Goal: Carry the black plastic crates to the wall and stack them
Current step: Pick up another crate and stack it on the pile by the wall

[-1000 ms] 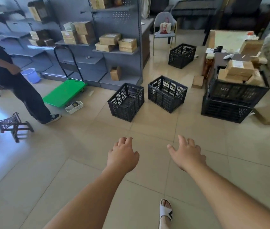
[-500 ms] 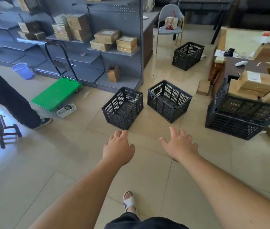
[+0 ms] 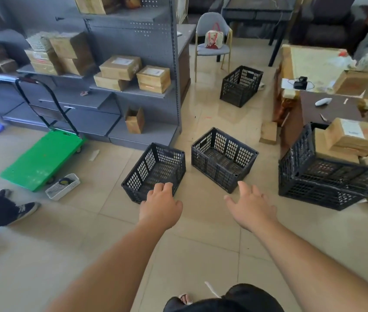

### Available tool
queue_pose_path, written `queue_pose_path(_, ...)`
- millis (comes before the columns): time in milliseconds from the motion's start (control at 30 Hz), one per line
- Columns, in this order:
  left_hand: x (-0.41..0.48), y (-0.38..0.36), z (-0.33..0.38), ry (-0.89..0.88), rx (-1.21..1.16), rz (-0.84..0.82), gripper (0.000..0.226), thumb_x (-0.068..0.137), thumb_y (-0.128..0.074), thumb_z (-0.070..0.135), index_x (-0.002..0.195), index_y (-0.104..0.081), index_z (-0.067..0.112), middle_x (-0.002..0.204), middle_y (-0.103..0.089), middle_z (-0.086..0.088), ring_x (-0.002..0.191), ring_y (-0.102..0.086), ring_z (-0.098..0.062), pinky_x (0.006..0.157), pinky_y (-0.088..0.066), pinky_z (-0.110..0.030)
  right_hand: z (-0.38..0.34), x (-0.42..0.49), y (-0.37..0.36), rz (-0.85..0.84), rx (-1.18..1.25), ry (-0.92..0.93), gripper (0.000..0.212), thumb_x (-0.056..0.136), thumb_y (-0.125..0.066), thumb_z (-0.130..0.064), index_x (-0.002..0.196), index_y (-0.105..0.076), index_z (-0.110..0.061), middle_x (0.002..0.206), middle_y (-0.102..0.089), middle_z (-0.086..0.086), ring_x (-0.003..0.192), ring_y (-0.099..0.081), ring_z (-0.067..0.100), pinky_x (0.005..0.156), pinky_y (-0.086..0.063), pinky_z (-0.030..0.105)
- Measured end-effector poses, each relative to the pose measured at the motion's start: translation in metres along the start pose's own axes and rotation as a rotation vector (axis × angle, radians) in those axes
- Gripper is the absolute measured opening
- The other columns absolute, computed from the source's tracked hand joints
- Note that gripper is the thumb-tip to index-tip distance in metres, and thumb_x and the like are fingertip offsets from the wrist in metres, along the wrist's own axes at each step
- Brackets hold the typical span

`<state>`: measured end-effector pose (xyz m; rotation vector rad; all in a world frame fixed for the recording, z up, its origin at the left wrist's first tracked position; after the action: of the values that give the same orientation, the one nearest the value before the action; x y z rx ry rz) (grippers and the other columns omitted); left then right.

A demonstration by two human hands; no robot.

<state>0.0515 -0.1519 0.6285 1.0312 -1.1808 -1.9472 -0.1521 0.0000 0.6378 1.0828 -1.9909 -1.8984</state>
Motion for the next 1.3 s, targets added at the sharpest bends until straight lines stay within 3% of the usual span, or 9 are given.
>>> queue_pose_path(300, 0.168, 0.021, 0.044, 0.003, 0.024, -0.005, 0.058, 0.096, -0.046, 0.047, 0.148, -0.036, 0.024, 0.147, -0.041, -0.003, 0.133, -0.043, -0.030, 0.102, -0.044, -0.054, -0.028, 0.177, 0.029, 0.013, 0.003, 0.008, 0.071, 0.089, -0.026, -0.071, 0.150, -0.021, -0.034, 0.152, -0.035, 0.006, 0.132, -0.037, 0.033, 0.099, -0.039, 0.050)
queue_pose_path(633, 0.309, 0.049, 0.060, 0.279, -0.145, 0.010, 0.065, 0.093, -0.046, 0.052, 0.152, -0.034, 0.027, 0.152, -0.039, -0.001, 0.135, -0.042, -0.030, 0.101, -0.044, -0.054, -0.118, 0.363, 0.079, -0.098, -0.103, 0.222, 0.071, 0.090, -0.026, -0.070, 0.150, -0.021, -0.032, 0.152, -0.032, 0.008, 0.134, -0.034, 0.037, 0.104, -0.031, 0.058)
queue_pose_path(1300, 0.494, 0.063, -0.104, 0.690, -0.447, -0.021, 0.068, 0.094, -0.047, 0.048, 0.155, -0.032, 0.023, 0.157, -0.036, -0.006, 0.136, -0.044, -0.033, 0.104, -0.047, -0.052, -0.368, 0.555, 0.025, -0.331, -0.234, 0.410, 0.067, 0.094, -0.031, -0.062, 0.152, -0.022, -0.031, 0.155, -0.031, 0.011, 0.134, -0.035, 0.037, 0.102, -0.038, 0.054)
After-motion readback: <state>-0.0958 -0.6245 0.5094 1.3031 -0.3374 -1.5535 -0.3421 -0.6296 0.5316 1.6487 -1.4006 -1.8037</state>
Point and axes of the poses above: each hand's wrist, its own x-axis towards the middle knuckle, its own y-axis out of the back of the hand, z = x × y, the point moved 6 cm from there along x, towards the middle knuckle
